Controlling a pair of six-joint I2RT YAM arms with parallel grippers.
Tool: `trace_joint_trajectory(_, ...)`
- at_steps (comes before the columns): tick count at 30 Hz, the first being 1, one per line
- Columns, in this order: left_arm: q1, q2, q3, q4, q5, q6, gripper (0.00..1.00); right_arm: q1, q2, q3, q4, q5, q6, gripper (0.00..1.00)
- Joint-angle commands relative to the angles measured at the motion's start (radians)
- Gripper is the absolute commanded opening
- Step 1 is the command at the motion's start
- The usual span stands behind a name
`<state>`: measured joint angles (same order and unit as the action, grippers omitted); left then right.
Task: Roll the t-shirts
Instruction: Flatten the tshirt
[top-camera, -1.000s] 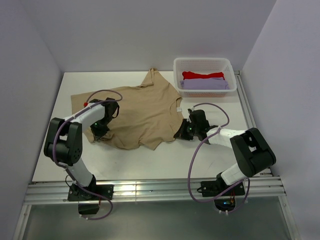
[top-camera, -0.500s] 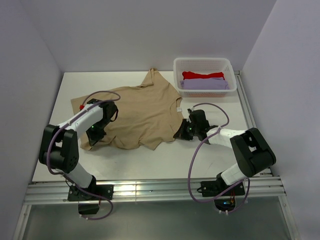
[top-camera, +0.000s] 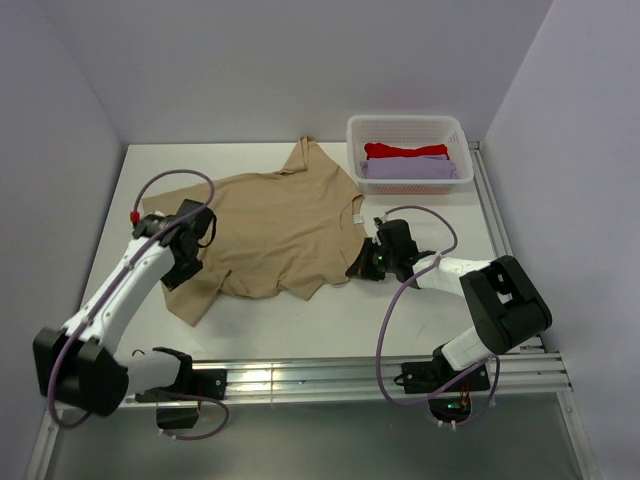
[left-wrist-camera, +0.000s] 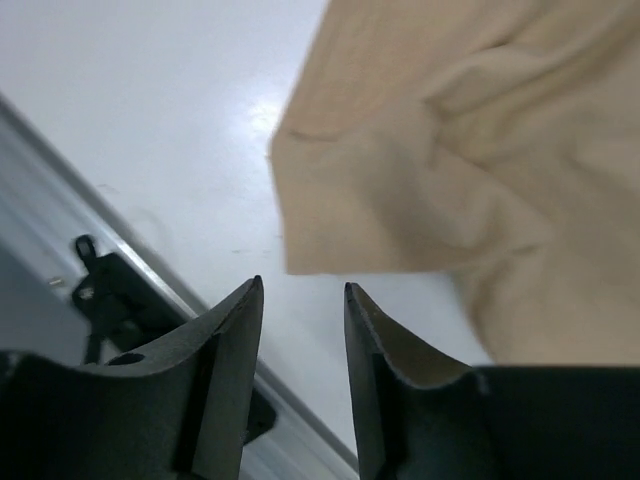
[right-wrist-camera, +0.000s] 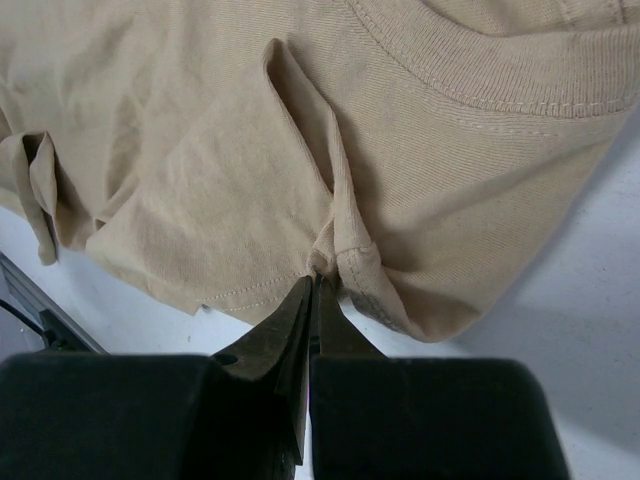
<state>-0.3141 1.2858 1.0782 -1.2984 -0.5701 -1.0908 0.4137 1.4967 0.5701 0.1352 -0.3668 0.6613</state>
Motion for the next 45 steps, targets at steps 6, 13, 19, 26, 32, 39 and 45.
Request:
trace_joint_trajectory(6,-0.005,-0.324,-0.206,0.359,0.240,-0.007,0.78,0.019,-0.050,0.004,0.009,0.045,-0.020,0.00)
trace_joint_trajectory(13,0.062,-0.304,-0.348,0.500,0.426,-0.020,0.99,0.019,-0.041,0.010,0.007,0.043,-0.019,0.00)
trace_joint_trajectory(19,0.148,-0.469,-0.438,0.539,0.382,-0.090,0.95,0.020,-0.039,0.010,0.009,0.042,-0.019,0.00)
trace_joint_trajectory(26,0.184,-0.592,-0.460,0.438,0.231,-0.225,1.00,0.019,-0.020,0.011,0.023,0.017,-0.011,0.00)
trace_joint_trajectory(32,0.188,-0.576,-0.474,0.344,0.211,-0.369,0.95,0.020,-0.018,0.010,0.024,0.017,-0.011,0.00)
trace_joint_trajectory(39,0.204,-0.557,-0.501,0.208,0.239,-0.607,0.82,0.020,-0.013,0.011,0.027,0.009,-0.011,0.00)
trace_joint_trajectory(45,0.211,-0.582,-0.575,0.232,0.341,-0.701,0.70,0.020,-0.010,0.011,0.030,0.002,-0.008,0.00)
